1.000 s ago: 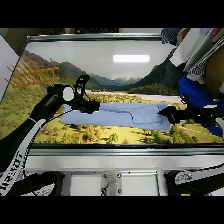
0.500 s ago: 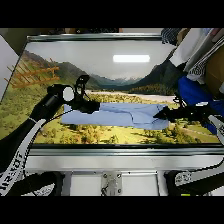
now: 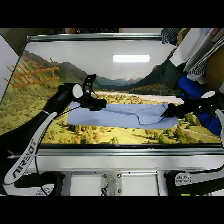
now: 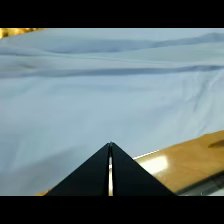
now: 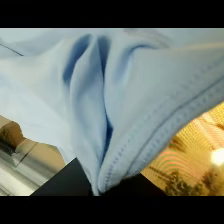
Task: Fold the clothes and pants, and hang the long-sleeved shirts on hangers.
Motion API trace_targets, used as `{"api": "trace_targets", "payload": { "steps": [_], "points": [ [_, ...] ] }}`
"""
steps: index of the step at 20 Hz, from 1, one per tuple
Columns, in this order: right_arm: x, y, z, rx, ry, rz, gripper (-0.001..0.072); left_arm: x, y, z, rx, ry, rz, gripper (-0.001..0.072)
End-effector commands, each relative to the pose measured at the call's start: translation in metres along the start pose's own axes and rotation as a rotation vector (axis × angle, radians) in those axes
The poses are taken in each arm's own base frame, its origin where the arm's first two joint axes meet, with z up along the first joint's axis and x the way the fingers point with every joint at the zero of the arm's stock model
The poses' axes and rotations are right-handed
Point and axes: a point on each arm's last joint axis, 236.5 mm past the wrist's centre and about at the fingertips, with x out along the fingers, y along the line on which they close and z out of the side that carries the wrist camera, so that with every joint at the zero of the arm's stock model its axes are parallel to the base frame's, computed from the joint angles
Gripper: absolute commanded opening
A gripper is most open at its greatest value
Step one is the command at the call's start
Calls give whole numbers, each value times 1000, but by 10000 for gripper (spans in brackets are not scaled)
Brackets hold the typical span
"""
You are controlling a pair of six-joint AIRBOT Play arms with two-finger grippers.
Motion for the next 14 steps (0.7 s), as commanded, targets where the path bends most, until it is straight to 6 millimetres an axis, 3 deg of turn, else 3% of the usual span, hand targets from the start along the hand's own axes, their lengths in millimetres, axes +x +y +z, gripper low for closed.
{"api": "trace_targets", "payload": {
  "steps": [1,7,10,14],
  "points": [
    [-36,22,9,-6,-23,-88,17,44,-31,17,53,6,-30,7],
    [-70,90,14,-122,-11,-197,17,111,-75,18,143,72,-45,7],
    [-76,125,18,-189,-15,-214,17,127,-85,21,165,102,-49,7],
    [-79,166,19,-263,-33,-214,17,131,-96,29,182,91,-60,7]
  ]
}}
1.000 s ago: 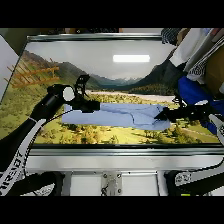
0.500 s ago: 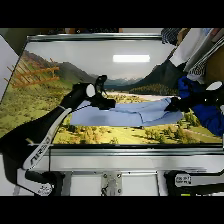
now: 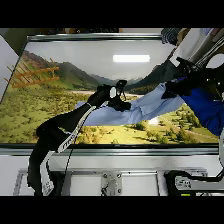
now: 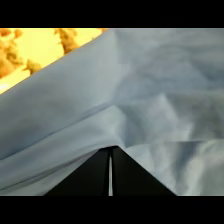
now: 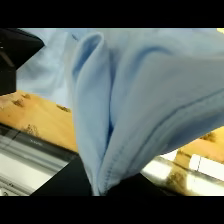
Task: Fold the clothes and pants, and hang the long-sleeved shirts on hangers.
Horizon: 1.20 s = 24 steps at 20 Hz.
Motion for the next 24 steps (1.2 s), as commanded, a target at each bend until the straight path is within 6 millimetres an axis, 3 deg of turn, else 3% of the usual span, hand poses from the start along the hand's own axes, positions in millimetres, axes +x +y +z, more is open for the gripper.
{"api": "trace_targets", "payload": {
  "steps": [1,8,12,15,18,21,24],
  "points": [
    [-11,33,6,-45,-13,-8,17,8,-10,5,17,-2,-9,7],
    [-5,63,3,-62,1,2,17,9,-16,4,29,-6,-12,7],
    [2,85,0,-76,15,10,18,-10,3,14,-2,-22,-1,7],
    [9,105,-4,-83,25,19,17,-51,32,40,-54,-98,8,7],
    [20,134,-4,-110,9,38,17,-102,74,64,-129,-187,22,7],
    [39,163,-3,-128,-1,60,17,-155,118,74,-186,-251,46,7],
    [72,203,-7,-159,18,124,17,-209,157,74,-231,-311,75,7]
  ]
}}
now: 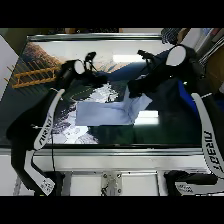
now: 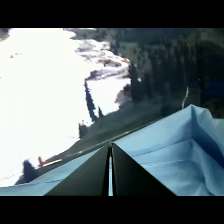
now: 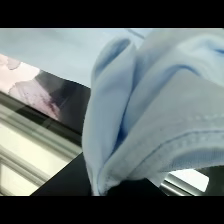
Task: Fold the clothes and pants, and hang the long-sleeved shirts on hangers.
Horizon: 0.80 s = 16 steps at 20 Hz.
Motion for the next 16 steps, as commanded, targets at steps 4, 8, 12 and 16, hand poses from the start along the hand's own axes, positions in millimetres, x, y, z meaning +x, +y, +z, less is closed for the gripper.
{"api": "trace_targets", "payload": {
  "steps": [4,8,12,16],
  "points": [
    [83,86,12,-33,-4,181,17,-108,80,35,-102,-138,65,7],
    [147,112,17,-37,-20,214,18,-161,112,40,-146,-204,101,7],
    [197,126,19,-57,-46,231,61,-195,131,36,-182,-234,126,7],
    [208,166,44,-41,-190,356,663,-218,133,38,-185,-279,136,7]
  ]
}}
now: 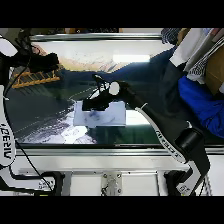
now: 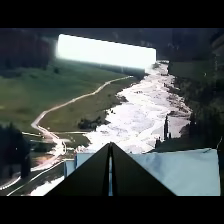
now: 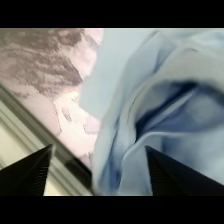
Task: Fold the clothes and pants, and hang the long-sleeved shirts on hangers.
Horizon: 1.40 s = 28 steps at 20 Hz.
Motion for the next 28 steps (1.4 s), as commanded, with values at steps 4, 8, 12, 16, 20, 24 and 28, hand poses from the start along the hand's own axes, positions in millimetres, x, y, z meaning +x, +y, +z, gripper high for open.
{"api": "trace_targets", "payload": {
  "steps": [4,8,12,16,20,24,28],
  "points": [
    [-32,73,61,-172,-288,244,584,-43,3,17,7,-103,9,7],
    [-109,17,61,-210,-312,161,564,-53,-1,-5,6,-85,8,7],
    [-161,-157,-16,80,-242,-147,567,-29,-5,-72,-4,15,-1,7],
    [-170,-257,-86,386,-189,-239,712,-11,-31,-120,62,51,-38,7],
    [-129,-252,-86,405,-142,-125,711,-5,-51,-141,109,62,-69,7],
    [-78,-224,-65,402,-119,13,711,-4,-59,-145,123,71,-80,7],
    [-38,-185,-30,383,-116,114,710,-5,-57,-153,124,107,-78,7]
  ]
}}
